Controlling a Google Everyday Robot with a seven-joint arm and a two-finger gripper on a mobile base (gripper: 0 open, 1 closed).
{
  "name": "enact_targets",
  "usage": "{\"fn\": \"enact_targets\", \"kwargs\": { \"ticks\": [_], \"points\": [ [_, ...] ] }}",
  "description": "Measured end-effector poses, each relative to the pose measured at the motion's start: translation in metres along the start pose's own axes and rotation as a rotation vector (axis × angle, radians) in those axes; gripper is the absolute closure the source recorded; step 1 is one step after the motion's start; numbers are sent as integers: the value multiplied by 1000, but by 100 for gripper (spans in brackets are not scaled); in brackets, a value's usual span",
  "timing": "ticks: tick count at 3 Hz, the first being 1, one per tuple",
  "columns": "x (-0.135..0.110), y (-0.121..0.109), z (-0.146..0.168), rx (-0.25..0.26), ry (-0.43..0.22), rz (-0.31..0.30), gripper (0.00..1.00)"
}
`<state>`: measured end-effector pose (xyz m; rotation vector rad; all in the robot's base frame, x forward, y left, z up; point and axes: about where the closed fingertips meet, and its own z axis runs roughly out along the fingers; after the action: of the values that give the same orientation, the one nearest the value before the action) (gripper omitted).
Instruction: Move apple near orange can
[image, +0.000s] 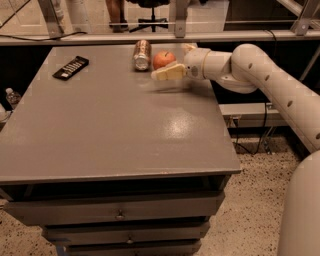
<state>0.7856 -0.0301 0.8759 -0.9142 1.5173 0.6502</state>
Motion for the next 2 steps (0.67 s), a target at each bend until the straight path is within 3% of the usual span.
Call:
{"fn": "enact_targets", "kwargs": {
  "ticks": [2],
  "points": [
    [-62,21,-93,66,23,-103,0]
  ]
}}
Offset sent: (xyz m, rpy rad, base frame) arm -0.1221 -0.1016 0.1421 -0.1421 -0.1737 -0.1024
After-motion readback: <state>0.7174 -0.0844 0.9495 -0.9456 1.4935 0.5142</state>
